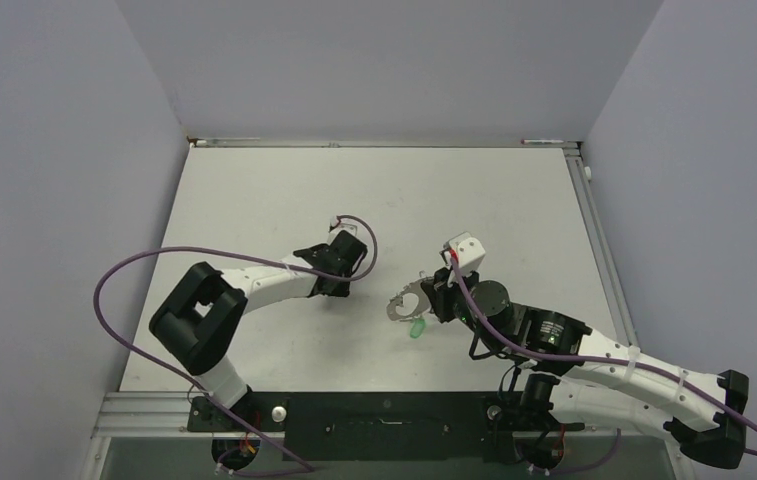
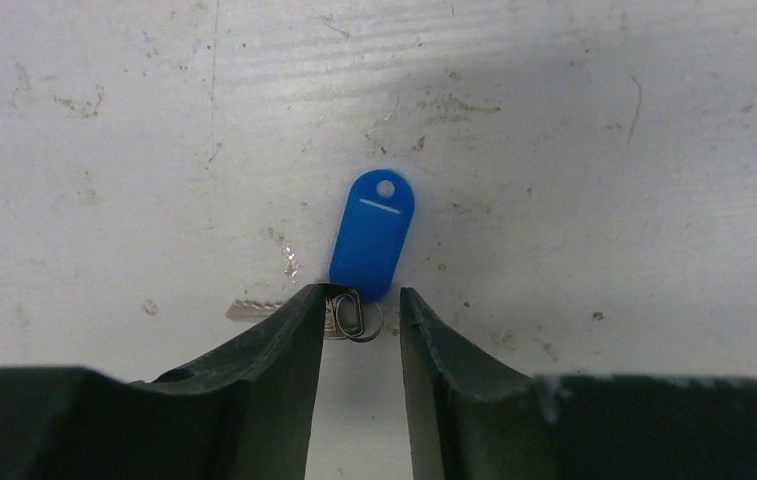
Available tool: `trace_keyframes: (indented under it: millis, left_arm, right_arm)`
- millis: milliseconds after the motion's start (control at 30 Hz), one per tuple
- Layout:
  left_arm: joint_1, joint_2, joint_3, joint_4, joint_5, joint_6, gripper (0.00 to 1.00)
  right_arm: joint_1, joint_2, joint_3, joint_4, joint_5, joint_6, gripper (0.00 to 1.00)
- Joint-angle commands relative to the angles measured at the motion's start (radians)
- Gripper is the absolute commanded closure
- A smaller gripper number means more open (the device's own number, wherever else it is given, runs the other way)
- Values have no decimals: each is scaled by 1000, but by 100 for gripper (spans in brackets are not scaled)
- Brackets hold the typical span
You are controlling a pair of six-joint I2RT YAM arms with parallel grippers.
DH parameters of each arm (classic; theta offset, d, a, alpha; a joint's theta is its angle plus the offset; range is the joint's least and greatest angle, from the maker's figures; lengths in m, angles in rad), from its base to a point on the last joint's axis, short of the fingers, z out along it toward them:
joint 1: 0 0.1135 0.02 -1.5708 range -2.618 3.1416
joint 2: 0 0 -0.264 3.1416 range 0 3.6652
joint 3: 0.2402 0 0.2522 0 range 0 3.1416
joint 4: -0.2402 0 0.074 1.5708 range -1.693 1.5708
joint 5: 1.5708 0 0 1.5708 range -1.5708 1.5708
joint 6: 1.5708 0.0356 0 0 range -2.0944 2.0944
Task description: Put the keys on the keyring
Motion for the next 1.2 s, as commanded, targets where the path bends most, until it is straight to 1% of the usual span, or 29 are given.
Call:
trace_keyframes:
  millis: [0, 67, 167, 233, 367, 600, 833, 900, 967, 1033, 1167]
  left_arm:
    - [-10, -96, -39, 34, 12, -29, 64]
    - [-16, -137, -56, 13, -9, -30, 57]
    - [-20, -198, -88, 3, -16, -35, 55]
    - [-25, -227, -109, 0, -22, -49, 56]
    - [-47, -259, -135, 12, -63, -147, 58]
    - [-52, -234, -165, 67, -102, -461, 59]
    - [-45, -209, -168, 98, -120, -685, 61]
    - [-45, -197, -166, 94, -123, -711, 66]
    - [-45, -185, -153, 56, -139, -741, 69]
    - [-44, -185, -156, 44, -152, -751, 69]
    - [-44, -214, -203, 91, -162, -767, 69]
  right_arm:
    - [8, -15, 49, 33, 8, 16, 95]
    - [9, -19, 53, 28, 12, 16, 95]
    - [10, -21, 51, 27, 12, 16, 95]
    - [10, -21, 48, 29, 11, 18, 95]
    - [11, -19, 40, 41, 12, 16, 95]
    - [11, -25, 34, 44, 14, 17, 95]
    - [11, -34, 25, 47, 4, 24, 95]
    - [12, -37, 23, 47, 4, 23, 95]
    - [12, -37, 24, 46, 1, 23, 95]
    - [12, -39, 22, 48, -3, 24, 95]
    - [12, -37, 19, 51, -9, 23, 95]
